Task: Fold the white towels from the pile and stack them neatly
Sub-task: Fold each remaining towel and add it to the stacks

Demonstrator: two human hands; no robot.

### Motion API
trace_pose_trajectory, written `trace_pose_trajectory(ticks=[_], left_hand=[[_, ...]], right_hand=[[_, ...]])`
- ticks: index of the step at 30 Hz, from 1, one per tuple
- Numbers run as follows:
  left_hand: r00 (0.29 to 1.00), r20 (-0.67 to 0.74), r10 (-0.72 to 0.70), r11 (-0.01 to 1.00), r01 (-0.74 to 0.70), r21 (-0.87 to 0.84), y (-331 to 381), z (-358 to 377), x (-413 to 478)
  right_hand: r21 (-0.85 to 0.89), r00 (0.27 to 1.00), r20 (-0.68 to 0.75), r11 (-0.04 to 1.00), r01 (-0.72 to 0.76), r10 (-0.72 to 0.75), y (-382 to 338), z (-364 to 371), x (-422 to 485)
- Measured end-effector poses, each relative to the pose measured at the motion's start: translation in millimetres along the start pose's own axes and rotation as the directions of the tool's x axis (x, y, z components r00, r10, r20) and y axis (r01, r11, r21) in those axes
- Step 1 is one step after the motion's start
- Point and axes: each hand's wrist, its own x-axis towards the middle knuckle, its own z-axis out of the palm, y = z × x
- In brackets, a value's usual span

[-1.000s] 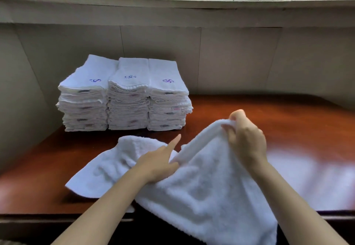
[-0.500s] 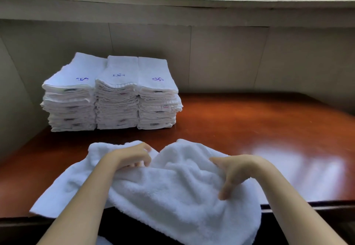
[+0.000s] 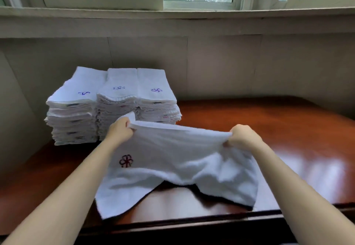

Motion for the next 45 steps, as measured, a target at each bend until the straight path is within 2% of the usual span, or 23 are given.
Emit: trace_pose_trajectory(ticks=[4,7,9,10,12,13,15,17,19,21,23,25,26,28,30,32,33,35,36,38,39,42,45], left_hand=[[0.996,-0.089,0.004,0.995,-0.014,-0.101,26,-28,22],[0.980,-0.192,-0.053,0.979,0.013,-0.204,44,-49,33],[0.951,-0.305,-0.046,0.967,-0.034,-0.253,55,-69,38],[0.930,-0.368,0.005,0.948,-0.122,-0.295,60,-78,39],[0.851,-0.513,0.111,0.876,-0.328,-0.355,64,-95,36],[0.807,-0.580,0.115,0.861,-0.372,-0.347,64,-101,32],[0.742,-0.660,0.121,0.872,-0.397,-0.286,57,-107,20],[0.732,-0.655,0.184,0.879,-0.421,-0.224,42,-102,4],[0.778,-0.585,0.227,0.889,-0.411,-0.201,20,-87,-14],[0.849,-0.477,0.227,0.920,-0.348,-0.182,-8,-63,-32],[0.932,-0.324,0.162,0.963,-0.221,-0.153,-37,-36,-48],[0.990,-0.137,0.043,0.996,-0.052,-0.069,-60,-15,-58],[0.999,-0.036,-0.009,1.000,0.009,-0.004,-67,-10,-63],[0.976,0.200,-0.081,0.990,0.055,0.132,-74,-8,-66],[0.888,0.436,-0.149,0.944,-0.003,0.329,-67,-19,-68],[0.792,0.559,-0.245,0.873,-0.070,0.482,-50,-35,-69],[0.781,0.573,-0.250,0.854,-0.101,0.510,-41,-42,-68],[0.865,0.494,-0.087,0.862,-0.184,0.473,-25,-44,-65],[0.905,0.424,0.034,0.890,-0.220,0.399,-17,-41,-66],[0.923,0.327,0.202,0.947,-0.269,0.174,-3,-24,-71],[0.910,0.333,0.245,0.950,-0.295,0.107,0,-12,-75],[0.853,0.466,0.236,0.922,-0.348,0.171,-17,34,-87],[0.892,0.424,0.158,0.914,-0.295,0.279,-43,61,-96]], right_hand=[[-0.073,0.978,-0.206,0.997,0.000,-0.016,-21,-32,16],[-0.151,0.897,-0.429,0.987,0.047,-0.108,-38,-60,24],[-0.189,0.794,-0.576,0.977,0.099,-0.192,-49,-84,27],[-0.220,0.712,-0.658,0.967,0.130,-0.245,-55,-95,26],[-0.298,0.478,-0.803,0.934,0.195,-0.356,-63,-111,21],[-0.321,0.380,-0.839,0.919,0.231,-0.389,-65,-115,16],[-0.313,0.315,-0.857,0.898,0.309,-0.408,-62,-113,4],[-0.303,0.294,-0.852,0.866,0.397,-0.433,-51,-98,-6],[-0.326,0.322,-0.811,0.834,0.445,-0.488,-34,-69,-16],[-0.359,0.424,-0.710,0.806,0.470,-0.563,-18,-31,-25],[-0.358,0.636,-0.502,0.810,0.464,-0.587,-2,5,-31],[-0.330,0.864,-0.153,0.849,0.413,-0.480,8,31,-38],[-0.327,0.906,0.025,0.853,0.407,-0.423,10,38,-41],[-0.342,0.894,0.280,0.834,0.434,-0.350,2,35,-45],[-0.362,0.854,0.448,0.820,0.444,-0.265,-13,18,-47],[-0.369,0.810,0.566,0.832,0.415,-0.154,-30,-4,-48],[-0.365,0.786,0.609,0.842,0.397,-0.106,-36,-13,-49],[-0.335,0.755,0.653,0.872,0.357,-0.058,-46,-21,-50],[-0.340,0.773,0.632,0.875,0.344,-0.058,-51,-19,-50],[-0.401,0.875,0.468,0.852,0.335,-0.123,-58,-6,-49],[-0.408,0.916,0.360,0.852,0.328,-0.180,-58,5,-48],[-0.342,0.953,0.138,0.890,0.302,-0.270,-36,51,-49],[-0.280,0.972,0.113,0.932,0.231,-0.207,-6,93,-50]])
